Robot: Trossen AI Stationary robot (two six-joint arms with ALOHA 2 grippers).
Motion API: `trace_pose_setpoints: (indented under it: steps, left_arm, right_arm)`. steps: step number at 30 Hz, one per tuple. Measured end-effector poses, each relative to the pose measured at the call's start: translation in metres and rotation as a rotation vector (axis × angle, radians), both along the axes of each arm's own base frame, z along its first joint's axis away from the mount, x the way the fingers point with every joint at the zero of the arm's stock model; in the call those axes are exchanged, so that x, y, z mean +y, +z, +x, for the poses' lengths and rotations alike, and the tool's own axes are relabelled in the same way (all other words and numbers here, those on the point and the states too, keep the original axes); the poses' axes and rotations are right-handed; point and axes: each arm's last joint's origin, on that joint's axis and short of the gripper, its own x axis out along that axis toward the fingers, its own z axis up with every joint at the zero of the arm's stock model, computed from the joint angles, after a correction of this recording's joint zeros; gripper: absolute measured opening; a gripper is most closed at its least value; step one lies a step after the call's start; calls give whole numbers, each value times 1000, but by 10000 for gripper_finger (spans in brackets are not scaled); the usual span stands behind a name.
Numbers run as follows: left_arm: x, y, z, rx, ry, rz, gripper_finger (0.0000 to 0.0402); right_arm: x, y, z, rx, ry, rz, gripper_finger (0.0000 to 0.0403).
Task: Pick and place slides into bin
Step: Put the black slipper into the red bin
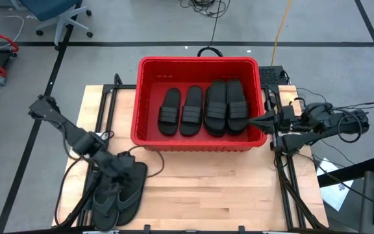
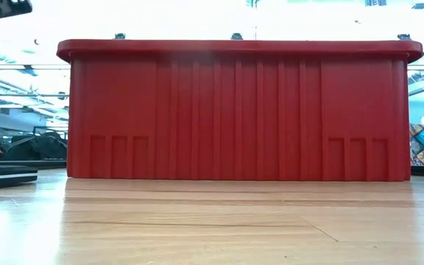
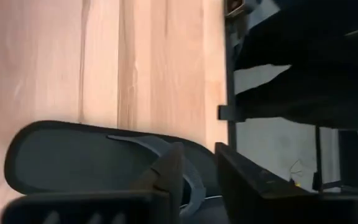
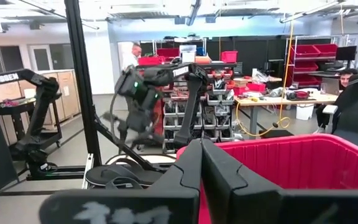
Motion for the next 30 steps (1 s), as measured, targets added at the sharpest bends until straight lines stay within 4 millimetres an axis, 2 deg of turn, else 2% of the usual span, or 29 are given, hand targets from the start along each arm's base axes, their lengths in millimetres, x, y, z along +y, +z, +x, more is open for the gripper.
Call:
trace_pose_setpoints:
  steps: [9,14,21,30]
  left_arm:
    - [-17,-29,22,195,154,5,221]
    - [-34,-50,29,343,162,-21,263]
    - [-61,-67,41,392,191,-120,259]
    - [-56,-77,37,470,256,-17,223]
  right_arm:
    - [0,2,-6,-17,47,-2,0]
    - [0,2,-7,-19,48,2,0]
    - [2,1,-7,-17,102,-2,0]
    - [2,0,-7,1,101,-5,0]
